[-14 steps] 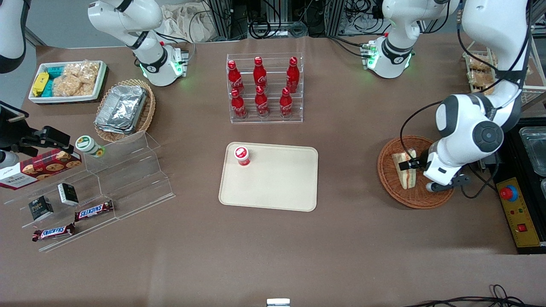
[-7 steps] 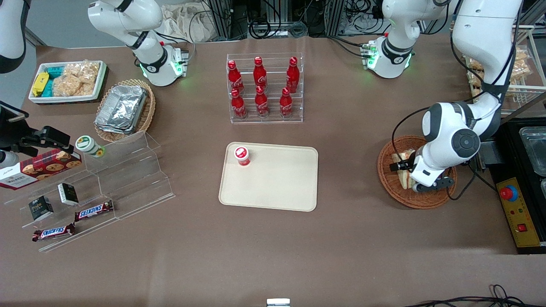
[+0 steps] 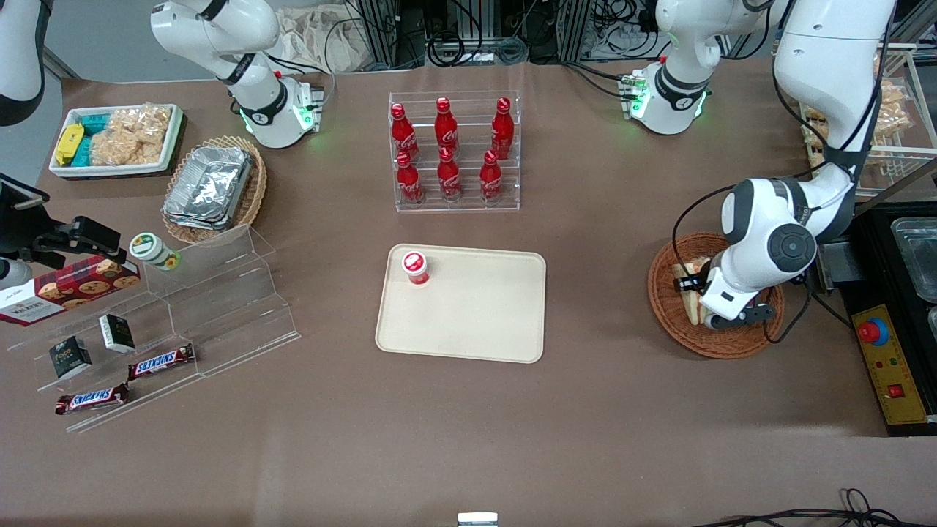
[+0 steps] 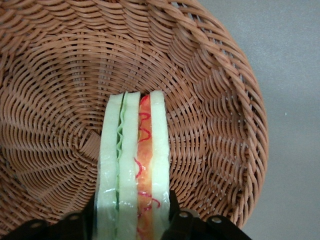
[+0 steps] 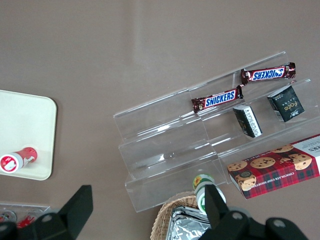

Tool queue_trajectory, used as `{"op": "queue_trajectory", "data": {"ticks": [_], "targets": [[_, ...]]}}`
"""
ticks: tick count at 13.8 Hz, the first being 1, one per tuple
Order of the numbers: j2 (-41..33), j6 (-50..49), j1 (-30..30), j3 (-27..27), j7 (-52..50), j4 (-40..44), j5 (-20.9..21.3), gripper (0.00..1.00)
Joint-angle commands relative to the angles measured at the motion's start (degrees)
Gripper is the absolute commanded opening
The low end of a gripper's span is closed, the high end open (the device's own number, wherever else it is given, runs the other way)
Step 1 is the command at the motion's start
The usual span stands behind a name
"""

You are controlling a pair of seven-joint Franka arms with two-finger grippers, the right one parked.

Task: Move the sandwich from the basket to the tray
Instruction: 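Close the left gripper on the wrapped sandwich and lift it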

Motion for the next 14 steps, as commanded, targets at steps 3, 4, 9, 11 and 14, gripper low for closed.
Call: {"op": "queue_trajectory", "data": {"ticks": [3, 4, 9, 11, 14], "targets": [[-4.88, -1.40, -0.38, 0.16, -0.80, 1.19, 1.07, 0.24], [-6.64, -5.68, -0.46, -0.02, -0.62, 3.99, 1.07, 0.24], [-12.53, -29.33, -0.64, -2.56, -0.35, 20.25, 0.90, 0.24], [-14.65, -38.02, -0.64, -4.40, -0.70, 26.04, 0.81, 0.24], [-15.10, -48.59, -0.64, -8.70, -4.20, 35.54, 0.72, 0.22]]}}
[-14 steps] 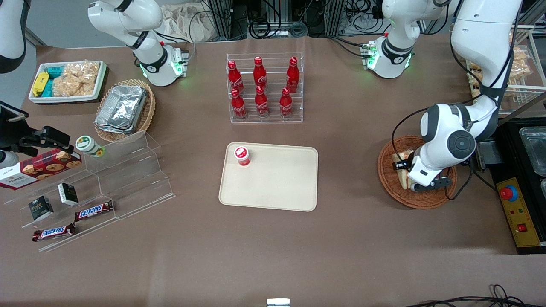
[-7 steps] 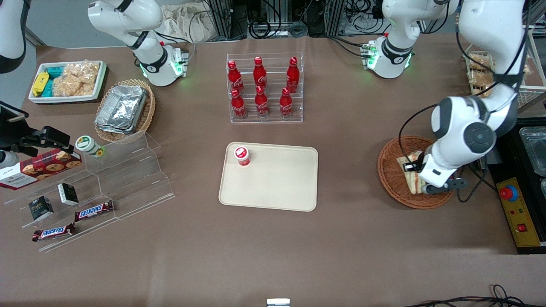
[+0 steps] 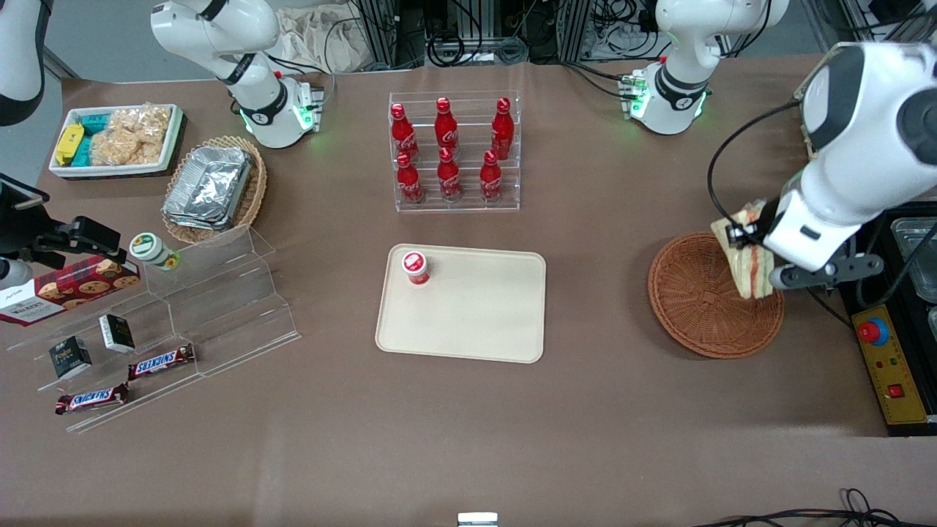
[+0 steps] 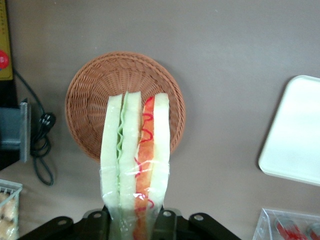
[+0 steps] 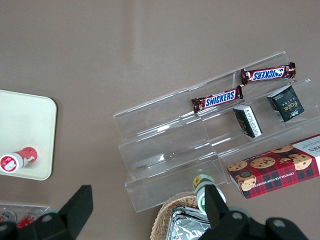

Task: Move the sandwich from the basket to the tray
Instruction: 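Carry the sandwich with the left gripper over to the cream tray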

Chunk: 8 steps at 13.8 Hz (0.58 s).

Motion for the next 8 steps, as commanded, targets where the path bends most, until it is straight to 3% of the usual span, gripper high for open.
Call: {"op": "queue_trajectory", "data": {"ticks": [1, 8], "targets": [[0.67, -6.89, -0.35, -4.40, -6.73, 8.15, -0.07, 0.21], [5.31, -5.33, -0.70, -22.60, -33.20, 12.48, 0.01, 0.20]]}}
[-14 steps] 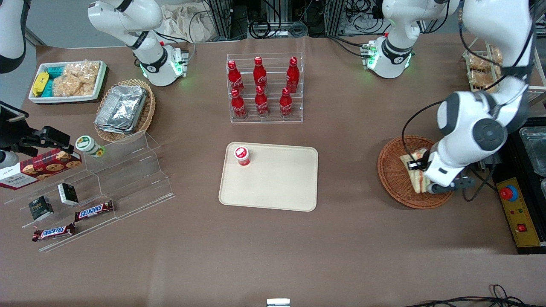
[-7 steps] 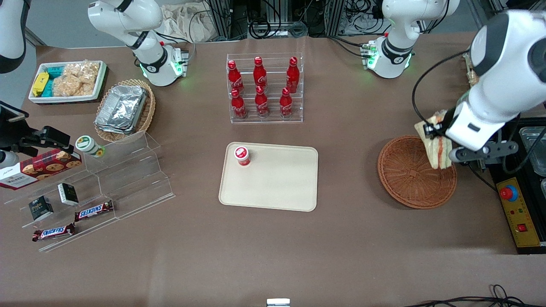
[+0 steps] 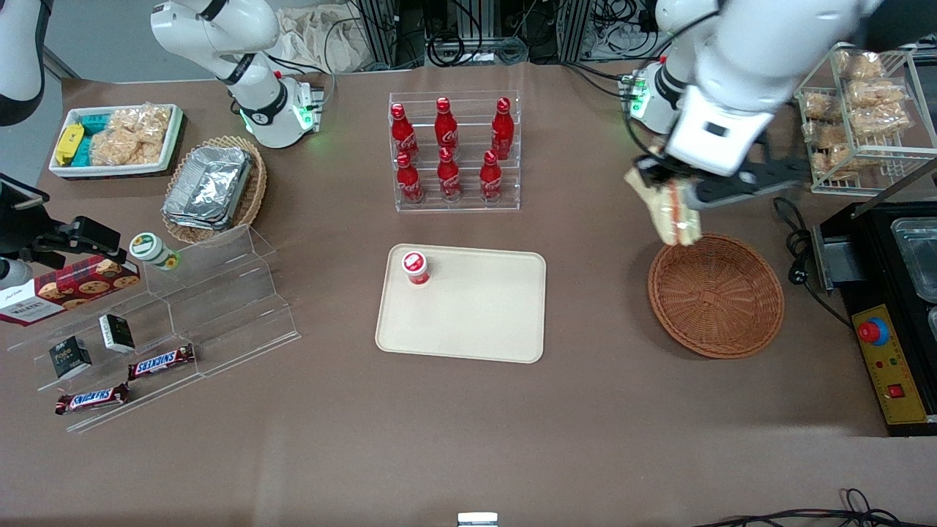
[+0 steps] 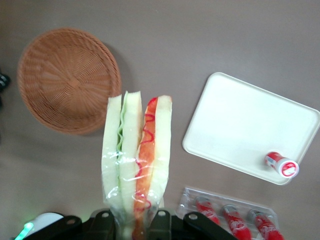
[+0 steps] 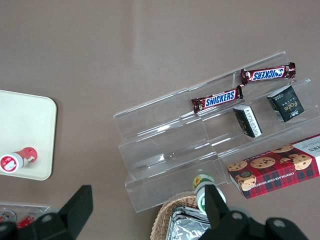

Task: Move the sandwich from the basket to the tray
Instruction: 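Carry the sandwich with the left gripper over to the cream tray, then lower the sandwich onto the tray and open the left gripper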

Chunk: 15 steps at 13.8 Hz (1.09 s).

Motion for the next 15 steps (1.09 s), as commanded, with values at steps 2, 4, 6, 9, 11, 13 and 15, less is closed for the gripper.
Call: {"op": "queue_trajectory", "data": {"ticks": [2, 4, 6, 9, 11, 13, 15], "targets": [[7.37, 4.29, -0.25, -5.50, -7.18, 2.54, 0.27, 0.20], [11.59, 7.80, -2.35, -6.48, -7.36, 2.54, 0.62, 0.20], [16.06, 12.81, -4.55, -6.39, -7.36, 2.19, 1.15, 0.20], [24.06, 18.62, -6.57, -6.30, -8.67, 2.01, 6.14, 0.20], [29.42, 22.04, -7.01, -6.22, -9.74, 1.92, 9.48, 0.20], [34.17, 25.03, -8.06, -6.04, -10.00, 1.92, 12.82, 0.20], [37.87, 27.85, -8.25, -5.86, -10.88, 1.83, 14.41, 0.20]]}}
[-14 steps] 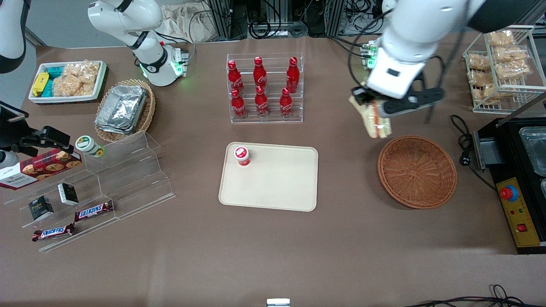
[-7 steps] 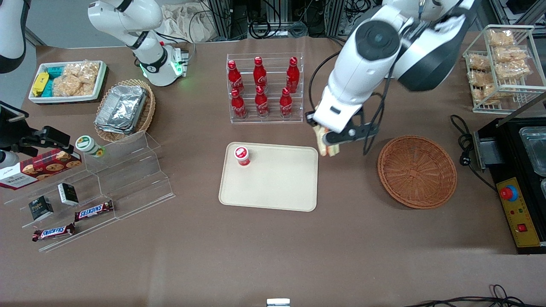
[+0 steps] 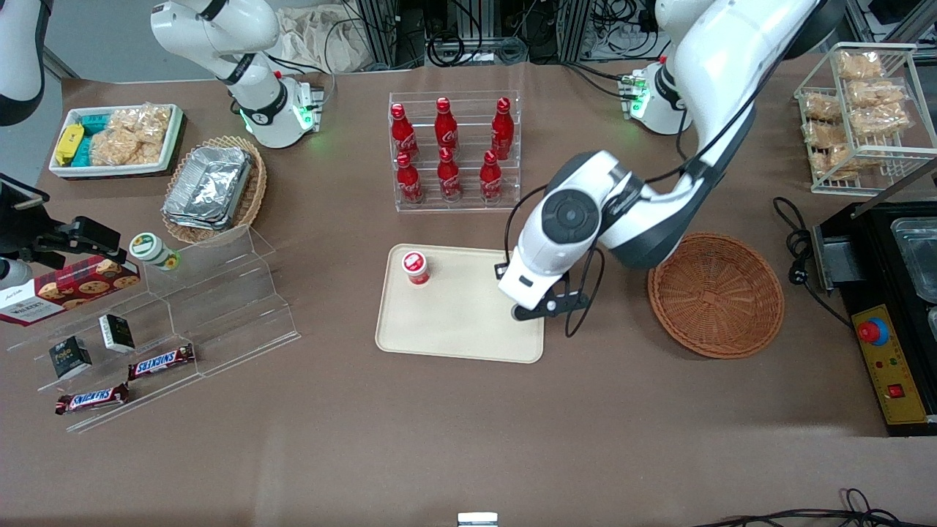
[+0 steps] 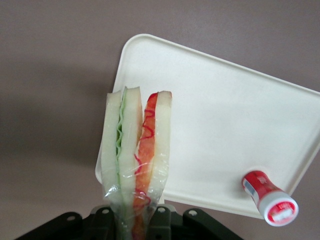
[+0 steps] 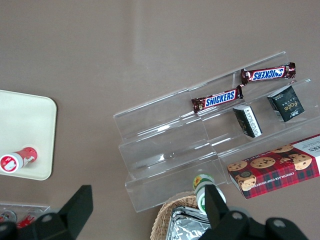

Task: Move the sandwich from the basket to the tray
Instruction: 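Lower the sandwich onto the tray and open the left gripper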

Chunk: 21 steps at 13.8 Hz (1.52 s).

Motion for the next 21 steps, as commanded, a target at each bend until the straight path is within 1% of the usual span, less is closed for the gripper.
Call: {"op": "queue_trajectory", "data": {"ticks": [1, 2, 5, 6, 8, 9, 10, 11, 12, 14, 17, 18, 21], "targets": [[5.40, 2.44, -1.21, 0.10, -2.03, 2.22, 3.27, 0.20], [6.90, 3.50, -1.47, 0.11, -2.55, 2.22, 4.50, 0.20], [10.50, 6.40, -3.05, 1.24, -6.76, 2.40, 9.95, 0.20], [11.39, 6.76, -3.14, 1.33, -6.86, 2.75, 10.74, 0.20], [12.18, 7.11, -3.23, 2.12, -6.86, 2.84, 11.28, 0.26], [12.36, 7.46, -3.32, 2.21, -6.86, 2.75, 11.37, 0.32], [12.62, 8.16, -3.32, 2.39, -6.69, 2.75, 11.37, 0.42], [12.62, 8.51, -3.23, 2.56, -6.77, 2.84, 11.19, 0.73], [12.45, 8.52, -3.23, 2.57, -6.86, 2.84, 11.19, 1.00], [11.14, 7.82, -2.80, 2.48, -8.52, 3.89, 10.67, 1.00], [3.95, 4.75, -2.62, 2.22, -14.49, 4.42, 10.49, 1.00], [0.70, 3.26, -2.44, 2.21, -16.25, 4.33, 9.62, 1.00], [-9.14, -0.70, -0.78, 2.48, -18.81, 3.98, 4.88, 1.00]]}}
